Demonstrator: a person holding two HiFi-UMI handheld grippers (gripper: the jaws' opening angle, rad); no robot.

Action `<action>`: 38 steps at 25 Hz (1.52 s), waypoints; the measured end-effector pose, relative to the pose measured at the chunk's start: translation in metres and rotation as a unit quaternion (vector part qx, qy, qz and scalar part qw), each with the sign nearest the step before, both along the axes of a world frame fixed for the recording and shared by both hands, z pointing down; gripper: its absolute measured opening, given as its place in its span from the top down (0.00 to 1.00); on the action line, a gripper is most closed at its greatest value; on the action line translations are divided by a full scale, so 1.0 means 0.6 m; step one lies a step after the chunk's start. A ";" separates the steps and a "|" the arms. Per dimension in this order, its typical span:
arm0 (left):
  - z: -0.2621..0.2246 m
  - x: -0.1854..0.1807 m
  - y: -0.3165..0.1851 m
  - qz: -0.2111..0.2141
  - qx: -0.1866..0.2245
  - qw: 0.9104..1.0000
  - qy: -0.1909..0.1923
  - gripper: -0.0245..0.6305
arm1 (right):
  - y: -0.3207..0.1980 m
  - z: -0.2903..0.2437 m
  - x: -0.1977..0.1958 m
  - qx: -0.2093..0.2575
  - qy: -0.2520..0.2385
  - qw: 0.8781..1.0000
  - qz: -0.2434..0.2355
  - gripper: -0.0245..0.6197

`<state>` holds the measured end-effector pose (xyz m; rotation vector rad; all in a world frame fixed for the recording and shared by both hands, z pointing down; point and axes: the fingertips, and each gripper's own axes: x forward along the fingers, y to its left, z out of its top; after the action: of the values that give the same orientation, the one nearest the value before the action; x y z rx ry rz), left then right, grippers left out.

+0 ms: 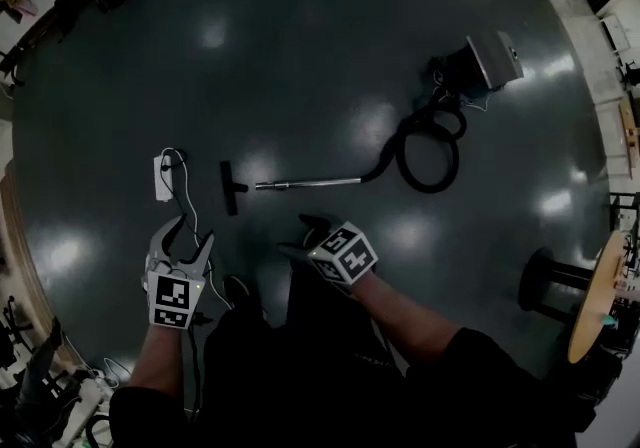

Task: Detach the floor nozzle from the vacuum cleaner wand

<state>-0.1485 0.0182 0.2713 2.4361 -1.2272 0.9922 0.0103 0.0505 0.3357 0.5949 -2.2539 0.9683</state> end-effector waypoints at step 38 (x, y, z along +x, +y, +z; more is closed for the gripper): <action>-0.479 0.158 0.294 0.113 0.168 0.941 0.271 0.97 | 0.208 -0.584 -0.088 0.340 -0.222 0.914 -0.013 0.96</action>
<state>-0.0538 0.1945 -0.0161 2.8782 -0.9916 0.1130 -0.0423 0.1753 -0.0149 0.6722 -3.0214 0.2829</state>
